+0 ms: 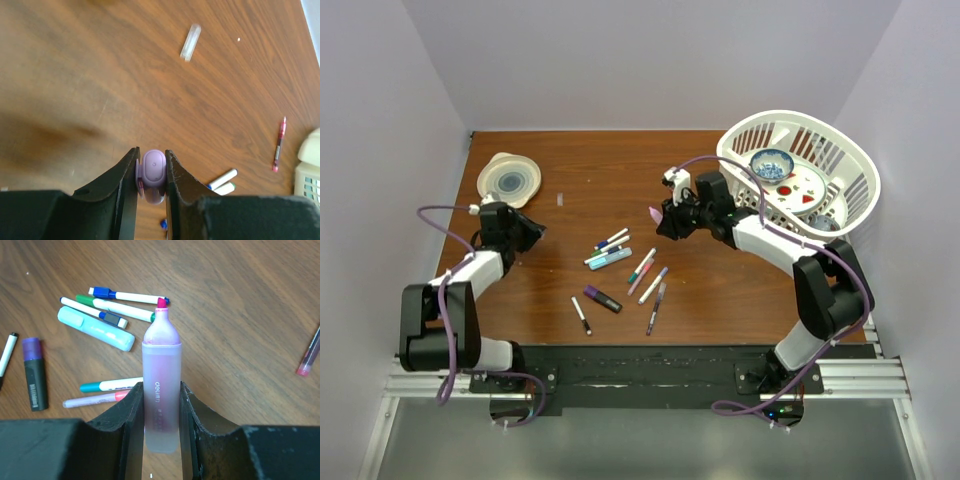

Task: Open the pen caps

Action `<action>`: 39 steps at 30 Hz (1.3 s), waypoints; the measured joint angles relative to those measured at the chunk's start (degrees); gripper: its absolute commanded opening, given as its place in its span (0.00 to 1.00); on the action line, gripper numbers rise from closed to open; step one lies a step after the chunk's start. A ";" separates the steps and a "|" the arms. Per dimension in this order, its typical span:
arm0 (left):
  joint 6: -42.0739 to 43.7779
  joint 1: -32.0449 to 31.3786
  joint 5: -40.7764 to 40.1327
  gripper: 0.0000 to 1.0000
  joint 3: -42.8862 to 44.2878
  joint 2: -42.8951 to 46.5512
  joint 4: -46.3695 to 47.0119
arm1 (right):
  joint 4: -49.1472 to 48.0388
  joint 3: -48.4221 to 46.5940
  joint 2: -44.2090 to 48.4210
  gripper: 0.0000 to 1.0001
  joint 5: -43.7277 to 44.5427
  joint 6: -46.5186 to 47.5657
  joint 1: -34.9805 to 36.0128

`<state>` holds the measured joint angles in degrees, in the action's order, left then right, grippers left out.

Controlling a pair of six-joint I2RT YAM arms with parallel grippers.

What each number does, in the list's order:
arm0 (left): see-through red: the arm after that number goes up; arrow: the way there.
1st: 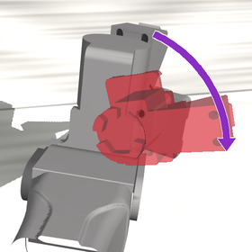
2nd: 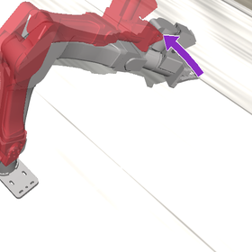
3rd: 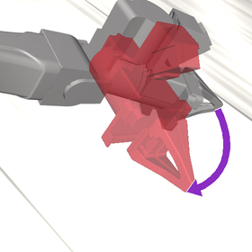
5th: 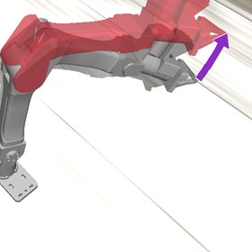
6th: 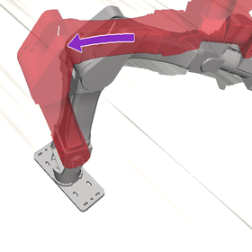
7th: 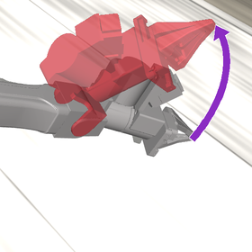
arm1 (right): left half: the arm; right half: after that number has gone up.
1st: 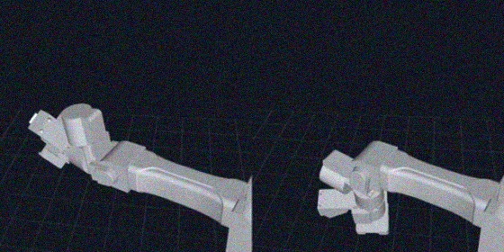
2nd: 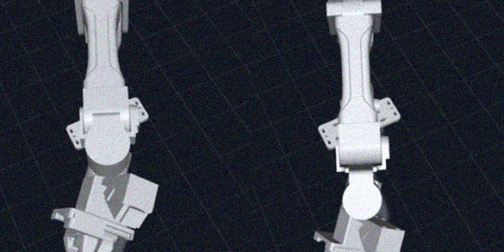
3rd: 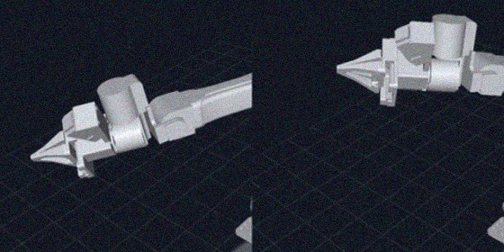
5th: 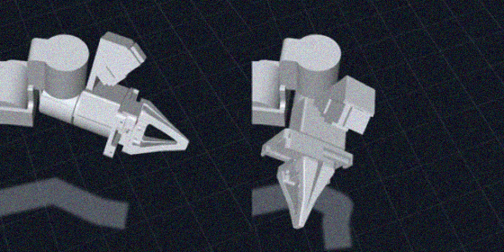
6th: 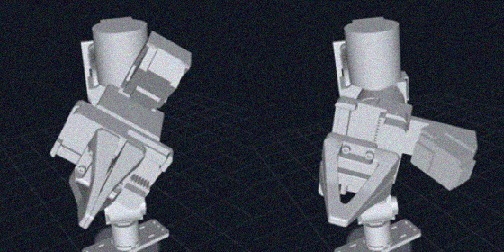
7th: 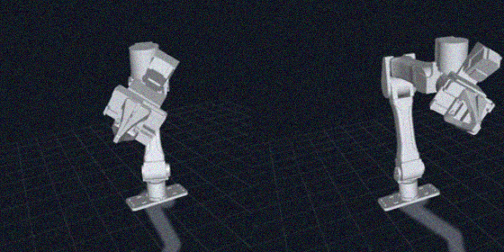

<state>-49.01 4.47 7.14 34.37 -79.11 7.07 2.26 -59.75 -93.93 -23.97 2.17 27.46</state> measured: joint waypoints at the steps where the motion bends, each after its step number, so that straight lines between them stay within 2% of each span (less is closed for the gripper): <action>1: 0.33 -0.04 0.00 0.03 1.22 -1.51 -0.04 | -0.02 0.00 -0.22 0.00 0.22 0.11 0.00; 12: 6.82 -4.70 -6.14 0.13 19.85 -18.34 -5.57 | 0.83 0.00 -0.90 0.00 0.44 0.48 -1.55; 20: 10.82 -5.42 -9.18 0.18 27.12 -25.73 -11.50 | 0.87 0.00 -0.90 0.00 0.28 0.46 -3.23; 24: 12.24 -5.42 -9.53 0.31 28.85 -27.56 -12.76 | 0.90 0.00 -0.90 0.00 0.26 0.46 -3.63; 29: 13.25 -5.42 -9.42 0.41 29.79 -28.63 -13.64 | 0.92 0.00 -0.90 0.00 0.20 0.46 -4.15; 32: 14.19 -5.42 -9.29 0.52 30.77 -28.68 -14.14 | 0.92 0.00 -0.90 0.00 0.00 0.44 -4.52; 39: 17.68 -5.25 -7.37 0.63 32.89 -28.55 -14.64 | 0.96 0.00 -0.90 0.00 -0.79 0.61 -4.98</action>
<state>-31.33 -0.78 -0.23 67.26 -107.66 -7.57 3.22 -59.75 -94.83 -24.75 2.79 22.48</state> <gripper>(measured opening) 0.586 0.299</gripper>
